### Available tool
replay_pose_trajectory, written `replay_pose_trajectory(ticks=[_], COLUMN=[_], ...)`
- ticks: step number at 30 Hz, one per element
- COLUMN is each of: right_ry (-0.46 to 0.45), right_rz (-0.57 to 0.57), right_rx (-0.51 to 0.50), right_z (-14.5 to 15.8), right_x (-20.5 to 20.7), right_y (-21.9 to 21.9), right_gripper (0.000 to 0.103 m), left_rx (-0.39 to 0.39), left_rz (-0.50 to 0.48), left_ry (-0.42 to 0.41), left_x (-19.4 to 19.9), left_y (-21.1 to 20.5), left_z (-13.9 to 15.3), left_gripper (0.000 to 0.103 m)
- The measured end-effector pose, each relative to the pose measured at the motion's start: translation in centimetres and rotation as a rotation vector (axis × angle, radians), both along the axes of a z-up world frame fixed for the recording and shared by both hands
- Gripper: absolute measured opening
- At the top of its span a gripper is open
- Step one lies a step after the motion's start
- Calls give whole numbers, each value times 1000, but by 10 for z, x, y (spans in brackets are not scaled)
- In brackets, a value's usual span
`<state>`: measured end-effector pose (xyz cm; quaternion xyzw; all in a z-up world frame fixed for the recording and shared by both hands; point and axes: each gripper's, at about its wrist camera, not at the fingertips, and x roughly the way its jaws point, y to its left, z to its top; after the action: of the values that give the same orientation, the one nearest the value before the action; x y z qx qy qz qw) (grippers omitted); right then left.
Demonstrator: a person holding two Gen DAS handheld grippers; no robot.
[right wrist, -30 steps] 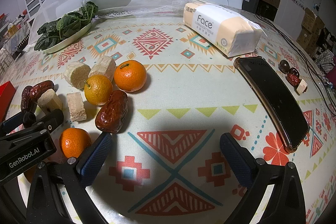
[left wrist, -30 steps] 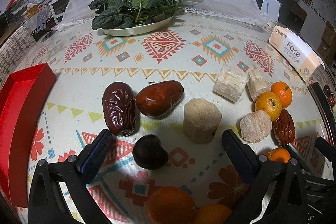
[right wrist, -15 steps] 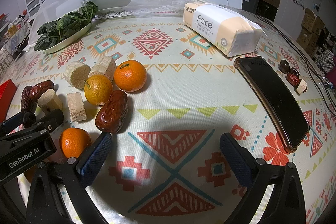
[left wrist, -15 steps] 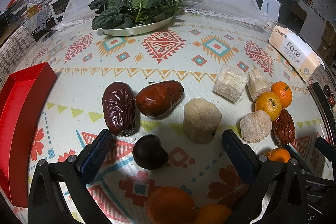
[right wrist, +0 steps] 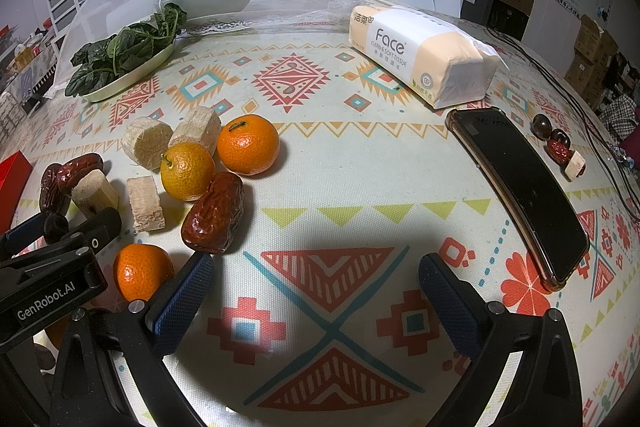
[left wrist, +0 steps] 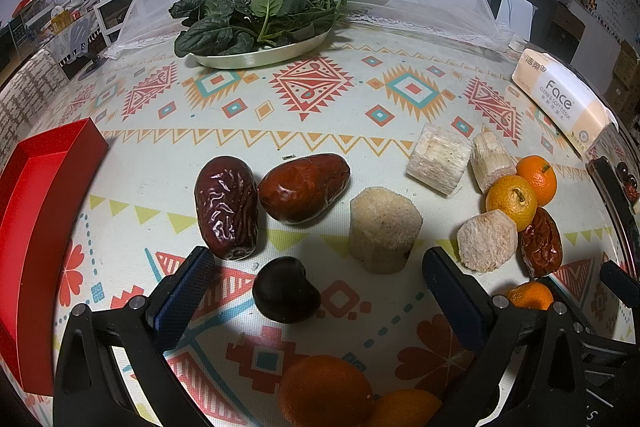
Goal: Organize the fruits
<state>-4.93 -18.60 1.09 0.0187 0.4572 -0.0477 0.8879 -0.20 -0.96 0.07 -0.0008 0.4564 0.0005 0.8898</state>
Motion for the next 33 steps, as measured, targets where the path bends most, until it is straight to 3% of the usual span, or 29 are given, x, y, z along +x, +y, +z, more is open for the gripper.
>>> replay_pose_trajectory(ticks=[9,18,22,25,29,33], right_ry=[0,0,-4,14,66,66], right_rz=[0,18,27,25,33,35], right_rx=[0,6,56,76,6,4], right_z=[-1,-1,3,3,1,1], right_x=[1,1,2,1,0,-2], right_y=[-1,-1,-9,-13,-4,-4], right_gripper=[103,103,103,103,103,103], left_rx=[1,5,-25,-79,-152,-171], left_rz=[-30,-104,-112,-91,-39,70], left_ry=[7,75,105,23,-133,-152], left_x=[-6,-17,-26,-42,-70,-91], left_y=[-1,14,24,46,95,146], left_z=[5,1,5,28,67,72], left_gripper=[103,103,103,103,103,103])
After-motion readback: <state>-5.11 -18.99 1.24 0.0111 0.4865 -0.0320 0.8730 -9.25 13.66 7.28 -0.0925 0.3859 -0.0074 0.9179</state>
